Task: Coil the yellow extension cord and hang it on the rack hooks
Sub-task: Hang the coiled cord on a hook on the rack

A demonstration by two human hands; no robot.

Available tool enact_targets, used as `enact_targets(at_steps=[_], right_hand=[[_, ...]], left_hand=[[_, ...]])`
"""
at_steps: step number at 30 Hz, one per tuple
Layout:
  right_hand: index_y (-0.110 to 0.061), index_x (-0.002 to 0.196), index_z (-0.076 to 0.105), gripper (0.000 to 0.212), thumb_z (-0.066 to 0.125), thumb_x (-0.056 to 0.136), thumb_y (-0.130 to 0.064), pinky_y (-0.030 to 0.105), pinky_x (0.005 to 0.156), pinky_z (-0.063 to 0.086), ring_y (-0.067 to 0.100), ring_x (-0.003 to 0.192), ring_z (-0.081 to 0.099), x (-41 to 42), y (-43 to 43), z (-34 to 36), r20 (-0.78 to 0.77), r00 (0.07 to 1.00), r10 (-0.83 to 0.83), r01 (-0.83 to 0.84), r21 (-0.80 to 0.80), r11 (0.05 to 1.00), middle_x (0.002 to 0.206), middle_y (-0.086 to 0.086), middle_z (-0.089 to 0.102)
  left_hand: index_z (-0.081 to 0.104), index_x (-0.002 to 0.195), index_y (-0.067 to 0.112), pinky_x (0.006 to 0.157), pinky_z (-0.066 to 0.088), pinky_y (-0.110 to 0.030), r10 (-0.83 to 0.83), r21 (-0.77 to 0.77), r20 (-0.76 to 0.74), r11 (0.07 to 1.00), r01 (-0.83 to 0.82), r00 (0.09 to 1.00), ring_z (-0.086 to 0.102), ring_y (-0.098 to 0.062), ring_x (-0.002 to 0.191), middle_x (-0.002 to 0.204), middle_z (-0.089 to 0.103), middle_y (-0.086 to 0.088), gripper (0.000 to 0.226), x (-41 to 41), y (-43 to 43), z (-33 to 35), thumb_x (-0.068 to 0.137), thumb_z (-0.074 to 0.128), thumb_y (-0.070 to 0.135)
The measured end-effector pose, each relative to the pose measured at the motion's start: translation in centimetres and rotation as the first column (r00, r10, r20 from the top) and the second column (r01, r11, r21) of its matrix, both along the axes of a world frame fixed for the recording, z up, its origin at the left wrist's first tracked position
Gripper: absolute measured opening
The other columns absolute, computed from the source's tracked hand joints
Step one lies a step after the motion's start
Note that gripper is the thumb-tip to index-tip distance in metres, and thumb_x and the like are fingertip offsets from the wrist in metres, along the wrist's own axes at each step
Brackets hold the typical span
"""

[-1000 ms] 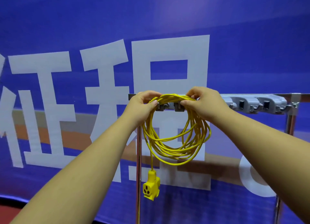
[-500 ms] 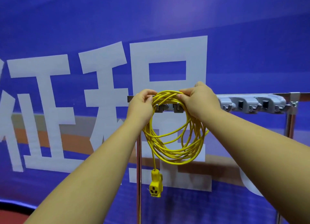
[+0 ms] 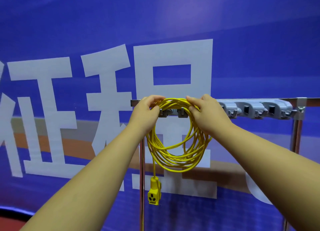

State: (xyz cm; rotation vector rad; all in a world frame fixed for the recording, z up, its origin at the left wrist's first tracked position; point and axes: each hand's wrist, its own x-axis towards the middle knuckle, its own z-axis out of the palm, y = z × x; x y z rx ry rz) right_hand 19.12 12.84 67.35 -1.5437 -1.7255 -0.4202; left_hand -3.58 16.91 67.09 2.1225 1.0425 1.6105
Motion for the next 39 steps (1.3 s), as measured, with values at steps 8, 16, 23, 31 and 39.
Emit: enact_targets(at_steps=[8, 16, 23, 31, 39], right_hand=[[-0.035, 0.126, 0.072, 0.028, 0.064, 0.100, -0.039, 0.036, 0.077, 0.051, 0.022, 0.098, 0.065, -0.2, -0.6, 1.4, -0.115, 0.992, 0.059, -0.056, 0.027, 0.998, 0.114, 0.001, 0.068], [-0.029, 0.117, 0.079, 0.025, 0.071, 0.099, -0.044, 0.032, 0.071, 0.052, 0.013, 0.085, 0.061, -0.4, -1.0, 2.1, -0.173, 0.983, 0.067, -0.064, 0.025, 0.998, 0.087, -0.016, 0.058], [-0.028, 0.118, 0.074, 0.030, 0.068, 0.099, -0.049, 0.039, 0.075, 0.061, 0.013, 0.085, 0.066, -0.9, -0.9, 2.4, -0.171, 0.982, 0.077, -0.083, -0.029, 0.996, 0.101, -0.005, 0.070], [-0.036, 0.136, 0.064, 0.039, 0.067, 0.099, -0.049, 0.043, 0.086, 0.058, 0.017, 0.103, 0.064, -0.1, -1.4, 1.9, -0.108, 0.985, 0.134, -0.139, -0.036, 0.990, 0.112, -0.009, 0.061], [-0.049, 0.118, 0.059, 0.028, 0.072, 0.093, -0.049, 0.051, 0.086, 0.061, 0.020, 0.097, 0.065, -0.1, -1.2, 0.9, -0.146, 0.976, 0.165, -0.161, 0.033, 0.986, 0.109, -0.004, 0.061]], left_hand=[[0.066, 0.132, 0.028, 0.076, 0.040, -0.008, 0.142, 0.161, -0.179, 0.980, -0.114, 0.973, 0.057, -0.008, 0.109, 0.126, 0.061, 0.006, 0.028, 0.1, 0.3, 0.2, 0.106, 0.057, 0.034], [0.074, 0.120, 0.029, 0.072, 0.046, -0.023, 0.246, 0.256, -0.377, 0.954, -0.155, 0.893, 0.060, -0.012, 0.097, 0.108, 0.064, 0.008, 0.026, 0.9, 0.0, 2.5, 0.099, 0.067, 0.042], [0.076, 0.118, 0.030, 0.080, 0.064, -0.032, -0.022, -0.060, -0.231, 0.998, 0.008, 0.973, 0.073, -0.014, 0.092, 0.105, 0.074, 0.006, 0.025, 0.0, 0.6, 3.3, 0.096, 0.072, 0.041], [0.076, 0.116, 0.027, 0.071, 0.057, -0.018, -0.273, -0.314, 0.110, 0.903, 0.294, 0.956, 0.072, -0.012, 0.103, 0.111, 0.077, 0.008, 0.025, -1.1, 1.2, 2.5, 0.093, 0.078, 0.019], [0.078, 0.104, 0.023, 0.087, 0.060, -0.028, -0.201, -0.248, 0.101, 0.943, 0.220, 0.974, 0.071, -0.012, 0.105, 0.116, 0.075, 0.013, 0.014, -0.8, 1.4, 2.1, 0.091, 0.080, 0.018]])
